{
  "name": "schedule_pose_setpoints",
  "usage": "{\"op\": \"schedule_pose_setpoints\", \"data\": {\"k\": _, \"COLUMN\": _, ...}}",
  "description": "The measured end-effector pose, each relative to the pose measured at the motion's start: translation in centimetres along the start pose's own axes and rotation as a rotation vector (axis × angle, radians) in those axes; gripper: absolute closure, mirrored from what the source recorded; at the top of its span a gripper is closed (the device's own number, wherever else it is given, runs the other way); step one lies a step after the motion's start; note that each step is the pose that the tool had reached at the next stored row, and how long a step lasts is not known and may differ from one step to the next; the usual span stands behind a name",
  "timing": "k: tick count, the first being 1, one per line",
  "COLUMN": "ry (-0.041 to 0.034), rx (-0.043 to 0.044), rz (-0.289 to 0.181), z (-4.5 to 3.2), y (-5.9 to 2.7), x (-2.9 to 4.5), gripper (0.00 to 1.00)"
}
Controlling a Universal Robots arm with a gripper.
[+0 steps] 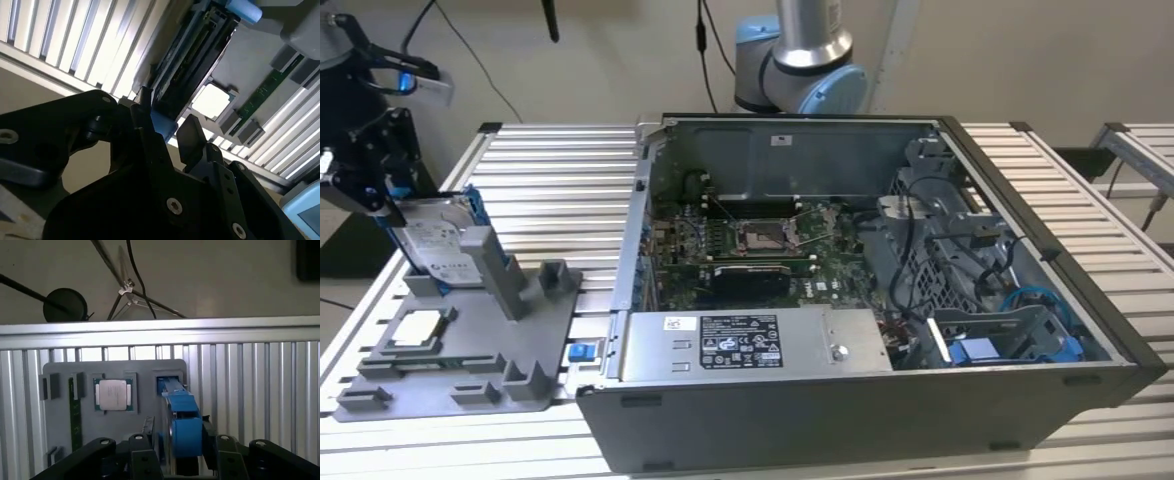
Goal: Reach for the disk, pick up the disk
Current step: 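Pick up the disk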
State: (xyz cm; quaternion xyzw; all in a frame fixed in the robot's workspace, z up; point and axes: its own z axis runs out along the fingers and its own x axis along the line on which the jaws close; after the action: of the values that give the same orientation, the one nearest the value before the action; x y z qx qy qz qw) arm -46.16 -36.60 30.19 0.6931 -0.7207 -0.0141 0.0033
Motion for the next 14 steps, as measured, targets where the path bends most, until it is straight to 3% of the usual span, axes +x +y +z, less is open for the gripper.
{"op": "schedule_pose_setpoints", "data": {"k": 6, "ry": -0.0001, "rx": 0.0050, "rz": -0.038, "z": 0.92, "y": 0.15, "x": 0.07, "gripper": 0.00}}
{"op": "schedule_pose_setpoints", "data": {"k": 14, "ry": -0.0074, "rx": 0.0141, "rz": -0.052, "z": 2.23, "y": 0.26, "x": 0.09, "gripper": 0.00}}
